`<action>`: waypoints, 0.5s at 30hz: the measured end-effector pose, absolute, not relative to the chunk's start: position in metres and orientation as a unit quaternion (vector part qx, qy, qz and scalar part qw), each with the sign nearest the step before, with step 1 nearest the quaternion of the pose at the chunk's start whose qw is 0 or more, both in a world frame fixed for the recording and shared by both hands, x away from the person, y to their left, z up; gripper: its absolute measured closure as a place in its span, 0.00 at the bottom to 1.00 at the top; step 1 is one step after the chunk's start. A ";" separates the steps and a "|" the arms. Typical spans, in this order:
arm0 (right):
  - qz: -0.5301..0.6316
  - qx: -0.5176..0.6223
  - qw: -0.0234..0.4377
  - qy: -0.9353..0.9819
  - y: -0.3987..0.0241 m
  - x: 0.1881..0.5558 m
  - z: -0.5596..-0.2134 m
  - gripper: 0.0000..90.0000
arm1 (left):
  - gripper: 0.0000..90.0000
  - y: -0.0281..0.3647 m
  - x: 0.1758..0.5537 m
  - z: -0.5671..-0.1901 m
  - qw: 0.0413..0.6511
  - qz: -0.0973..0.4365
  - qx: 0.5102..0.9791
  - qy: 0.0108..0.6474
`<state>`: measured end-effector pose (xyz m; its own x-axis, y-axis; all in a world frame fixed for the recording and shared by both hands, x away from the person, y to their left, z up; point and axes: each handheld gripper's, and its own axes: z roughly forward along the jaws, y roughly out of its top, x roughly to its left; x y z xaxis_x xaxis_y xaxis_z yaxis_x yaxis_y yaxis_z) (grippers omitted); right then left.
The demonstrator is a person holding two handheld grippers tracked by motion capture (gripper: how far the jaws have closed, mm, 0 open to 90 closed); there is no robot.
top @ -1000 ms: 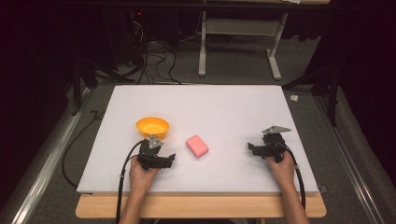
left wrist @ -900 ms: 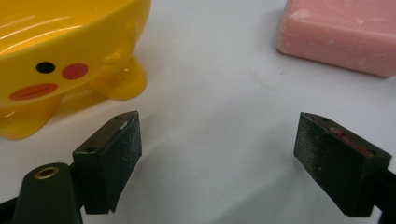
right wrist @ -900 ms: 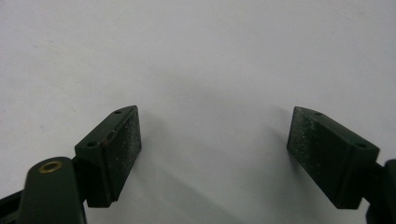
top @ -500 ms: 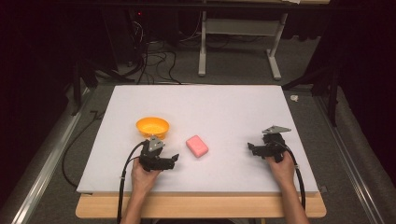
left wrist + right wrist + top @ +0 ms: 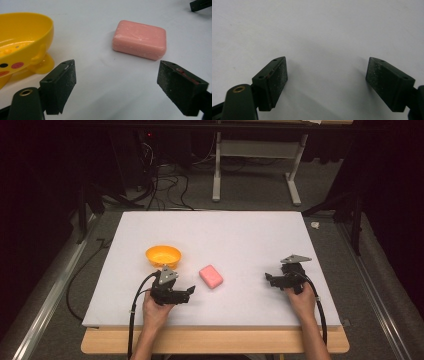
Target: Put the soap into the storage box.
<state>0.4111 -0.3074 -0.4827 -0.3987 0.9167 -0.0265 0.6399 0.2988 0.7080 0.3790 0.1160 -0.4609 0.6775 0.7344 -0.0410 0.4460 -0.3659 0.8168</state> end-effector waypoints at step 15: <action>0.314 0.502 0.221 0.775 -0.307 0.411 -0.483 0.20 | 0.18 0.099 0.379 -0.452 0.464 0.138 0.803 0.348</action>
<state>0.4111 -0.3074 -0.4828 -0.3988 0.9166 -0.0267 0.6396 0.2989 0.7082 0.3793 0.0992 -0.4517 0.7197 0.6869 -0.1014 0.4304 -0.3268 0.8414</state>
